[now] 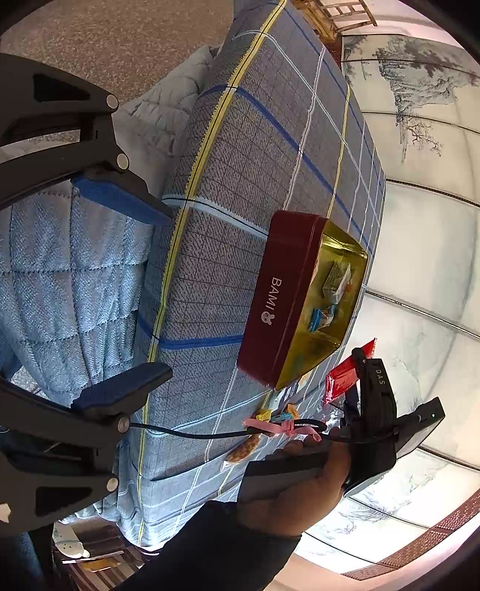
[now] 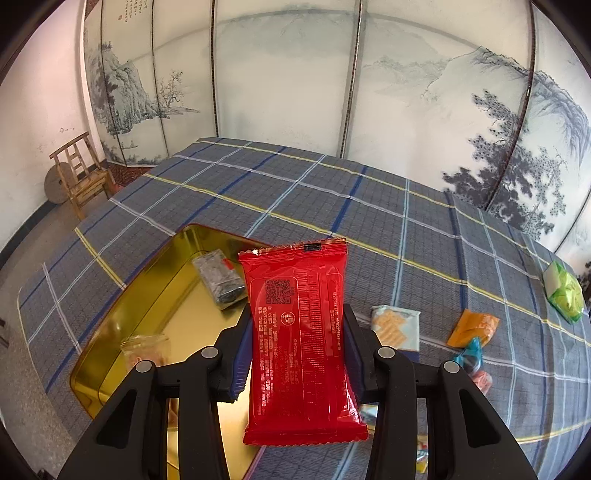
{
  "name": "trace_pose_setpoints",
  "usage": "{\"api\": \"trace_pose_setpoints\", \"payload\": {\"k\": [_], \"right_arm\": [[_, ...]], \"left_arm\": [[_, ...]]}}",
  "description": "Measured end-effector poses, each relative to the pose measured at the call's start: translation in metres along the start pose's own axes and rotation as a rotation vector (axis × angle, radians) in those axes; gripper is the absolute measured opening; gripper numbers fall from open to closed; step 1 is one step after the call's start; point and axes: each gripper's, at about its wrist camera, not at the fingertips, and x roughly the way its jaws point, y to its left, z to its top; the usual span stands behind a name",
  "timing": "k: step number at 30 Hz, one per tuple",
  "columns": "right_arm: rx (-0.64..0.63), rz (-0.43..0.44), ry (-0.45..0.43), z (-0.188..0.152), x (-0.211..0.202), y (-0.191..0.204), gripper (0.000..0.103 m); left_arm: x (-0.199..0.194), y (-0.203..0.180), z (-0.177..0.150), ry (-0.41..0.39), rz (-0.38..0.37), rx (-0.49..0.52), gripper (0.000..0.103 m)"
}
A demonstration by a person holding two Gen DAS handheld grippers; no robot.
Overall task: Organize snacks
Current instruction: 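Carry the red packet over the tin and open the right gripper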
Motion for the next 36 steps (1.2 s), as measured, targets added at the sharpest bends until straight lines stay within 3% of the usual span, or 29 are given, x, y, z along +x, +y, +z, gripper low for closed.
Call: {"api": "trace_pose_setpoints", "payload": {"k": [15,36], "right_arm": [[0.018,0.143,0.051,-0.019,0.006,0.041,0.044],[0.021,0.143,0.116,-0.043,0.027,0.047,0.044]], "left_arm": [[0.000,0.004,-0.003,0.000,0.002,-0.008,0.073],[0.001,0.008,-0.004,0.007,0.008,-0.018,0.073]]}}
